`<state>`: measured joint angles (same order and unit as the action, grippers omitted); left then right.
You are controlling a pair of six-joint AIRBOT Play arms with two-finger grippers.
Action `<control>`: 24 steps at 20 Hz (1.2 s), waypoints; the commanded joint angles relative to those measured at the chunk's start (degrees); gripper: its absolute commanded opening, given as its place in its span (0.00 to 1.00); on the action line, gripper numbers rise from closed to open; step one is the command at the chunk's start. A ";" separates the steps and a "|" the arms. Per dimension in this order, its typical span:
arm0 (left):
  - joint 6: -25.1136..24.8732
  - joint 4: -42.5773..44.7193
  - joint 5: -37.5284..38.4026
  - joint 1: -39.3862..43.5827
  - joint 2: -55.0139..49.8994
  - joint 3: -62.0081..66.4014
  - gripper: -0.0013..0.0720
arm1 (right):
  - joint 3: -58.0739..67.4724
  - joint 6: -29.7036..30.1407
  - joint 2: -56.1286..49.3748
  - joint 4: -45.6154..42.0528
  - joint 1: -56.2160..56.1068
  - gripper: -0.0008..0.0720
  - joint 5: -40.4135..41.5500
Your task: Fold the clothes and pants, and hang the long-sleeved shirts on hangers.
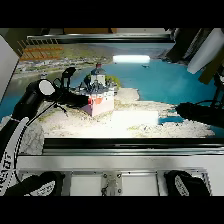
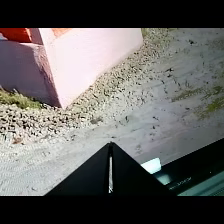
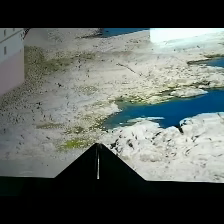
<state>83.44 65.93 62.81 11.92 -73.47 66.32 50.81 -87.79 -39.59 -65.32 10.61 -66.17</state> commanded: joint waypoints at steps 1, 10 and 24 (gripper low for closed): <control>-0.02 0.02 -0.04 0.00 -0.13 -0.09 0.05 | 0.04 -0.02 0.04 0.02 0.02 0.03 -0.02; -0.09 0.57 -0.48 -0.24 -4.28 0.24 0.05 | -0.20 -0.02 0.04 0.02 0.02 0.03 -0.07; 7.06 30.42 3.72 -22.77 -12.63 16.61 0.99 | -0.20 -0.02 0.04 0.02 0.02 0.03 -0.04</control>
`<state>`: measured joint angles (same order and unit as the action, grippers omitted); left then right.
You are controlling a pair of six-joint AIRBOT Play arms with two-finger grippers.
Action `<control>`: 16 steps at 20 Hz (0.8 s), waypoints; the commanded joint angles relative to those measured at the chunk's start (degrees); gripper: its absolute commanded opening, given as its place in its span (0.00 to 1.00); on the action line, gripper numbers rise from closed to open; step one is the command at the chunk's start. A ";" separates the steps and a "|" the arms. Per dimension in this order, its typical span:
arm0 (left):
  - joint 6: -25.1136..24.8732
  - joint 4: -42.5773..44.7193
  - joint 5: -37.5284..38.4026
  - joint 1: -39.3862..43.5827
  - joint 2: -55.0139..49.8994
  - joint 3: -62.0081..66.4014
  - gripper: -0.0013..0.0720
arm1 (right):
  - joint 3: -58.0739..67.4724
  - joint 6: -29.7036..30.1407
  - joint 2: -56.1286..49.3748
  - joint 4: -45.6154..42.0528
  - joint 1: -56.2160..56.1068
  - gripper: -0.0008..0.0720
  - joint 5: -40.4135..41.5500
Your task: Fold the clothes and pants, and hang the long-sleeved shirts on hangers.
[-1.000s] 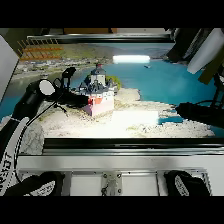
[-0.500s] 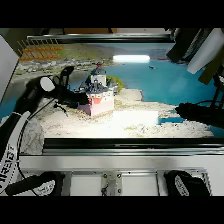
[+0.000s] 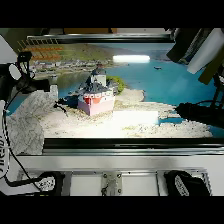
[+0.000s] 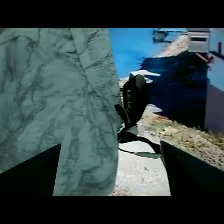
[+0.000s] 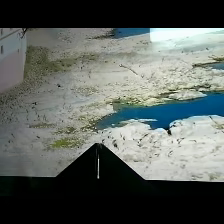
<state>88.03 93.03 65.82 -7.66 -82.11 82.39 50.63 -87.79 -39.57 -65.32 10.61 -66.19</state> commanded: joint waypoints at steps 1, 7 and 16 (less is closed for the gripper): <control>2.45 3.43 1.90 -3.26 -6.25 0.55 0.99 | -0.02 -0.02 0.02 0.02 0.02 0.03 -0.02; 2.47 5.05 6.19 -3.02 -13.66 0.57 0.51 | -0.02 -0.02 0.02 0.02 0.02 0.03 -0.04; -11.02 -17.51 4.70 17.09 0.09 9.07 0.08 | -0.02 -0.04 0.02 1.38 0.02 0.03 0.87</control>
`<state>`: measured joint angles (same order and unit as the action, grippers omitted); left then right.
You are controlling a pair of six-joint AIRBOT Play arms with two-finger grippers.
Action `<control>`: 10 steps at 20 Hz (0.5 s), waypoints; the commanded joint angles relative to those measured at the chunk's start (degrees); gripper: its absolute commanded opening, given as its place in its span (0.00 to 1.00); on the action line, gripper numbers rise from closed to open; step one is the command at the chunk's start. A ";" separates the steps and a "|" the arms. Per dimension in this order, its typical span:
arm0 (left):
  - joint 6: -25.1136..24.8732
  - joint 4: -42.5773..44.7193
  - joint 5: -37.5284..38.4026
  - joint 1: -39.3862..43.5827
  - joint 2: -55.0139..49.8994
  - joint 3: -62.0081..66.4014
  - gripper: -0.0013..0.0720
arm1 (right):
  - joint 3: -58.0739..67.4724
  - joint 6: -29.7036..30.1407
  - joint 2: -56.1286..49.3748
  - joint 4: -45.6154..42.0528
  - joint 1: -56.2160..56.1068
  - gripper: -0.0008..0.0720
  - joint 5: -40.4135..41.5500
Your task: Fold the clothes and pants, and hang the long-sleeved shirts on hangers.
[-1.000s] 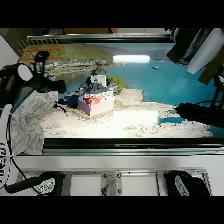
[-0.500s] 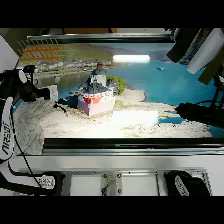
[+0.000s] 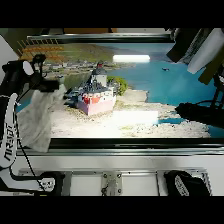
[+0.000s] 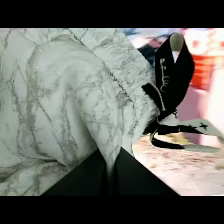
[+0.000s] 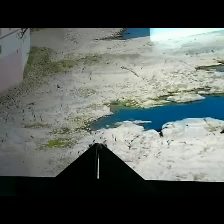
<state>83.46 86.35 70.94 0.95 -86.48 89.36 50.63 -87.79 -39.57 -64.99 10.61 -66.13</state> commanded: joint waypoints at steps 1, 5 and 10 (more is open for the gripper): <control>-8.61 -13.44 -0.61 12.72 5.77 1.68 0.08 | -0.02 -0.04 0.02 1.20 0.02 0.03 1.14; -15.89 -12.35 -0.48 29.90 7.30 -1.40 0.08 | -0.02 -0.02 0.02 1.18 0.02 0.03 1.44; -1.53 0.15 -2.25 30.88 6.21 -1.62 0.82 | -0.02 -0.02 0.04 1.16 0.02 0.03 1.42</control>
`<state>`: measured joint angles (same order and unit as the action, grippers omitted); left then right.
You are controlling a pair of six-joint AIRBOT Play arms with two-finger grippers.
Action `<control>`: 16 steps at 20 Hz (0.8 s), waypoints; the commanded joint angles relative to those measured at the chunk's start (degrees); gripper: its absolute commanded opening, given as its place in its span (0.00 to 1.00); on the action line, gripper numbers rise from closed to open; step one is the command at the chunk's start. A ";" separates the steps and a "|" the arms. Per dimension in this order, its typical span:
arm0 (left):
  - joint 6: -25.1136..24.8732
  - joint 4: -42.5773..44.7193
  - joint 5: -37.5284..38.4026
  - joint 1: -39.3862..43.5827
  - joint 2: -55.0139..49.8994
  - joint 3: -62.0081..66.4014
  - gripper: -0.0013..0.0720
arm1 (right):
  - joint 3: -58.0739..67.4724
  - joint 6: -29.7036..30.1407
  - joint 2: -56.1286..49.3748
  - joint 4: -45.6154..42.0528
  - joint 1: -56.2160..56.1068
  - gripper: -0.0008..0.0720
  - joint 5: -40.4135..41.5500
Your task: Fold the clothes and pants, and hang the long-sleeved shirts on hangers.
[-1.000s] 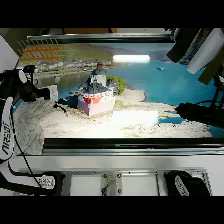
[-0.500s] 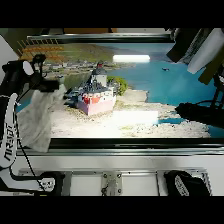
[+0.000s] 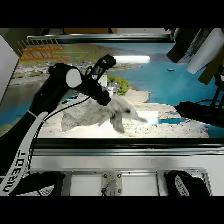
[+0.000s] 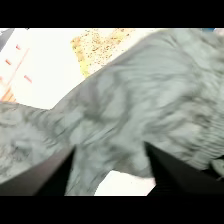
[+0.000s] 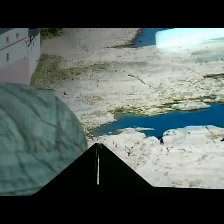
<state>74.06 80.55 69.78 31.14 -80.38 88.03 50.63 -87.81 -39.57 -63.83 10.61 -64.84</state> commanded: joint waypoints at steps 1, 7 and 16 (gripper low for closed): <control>11.80 5.22 -1.01 -2.51 0.68 -0.92 0.82 | -0.02 0.00 0.04 0.00 0.02 0.03 0.13; 21.33 -6.19 -5.70 -28.65 11.80 -27.21 0.82 | -0.02 0.00 0.04 0.04 0.02 0.03 0.11; 20.70 -24.68 -17.42 -48.57 11.10 -53.68 0.82 | -0.02 -0.02 0.02 0.04 0.02 0.03 0.15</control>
<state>97.01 65.06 56.47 -14.90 -67.20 39.38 50.63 -87.81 -39.57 -63.81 10.61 -64.71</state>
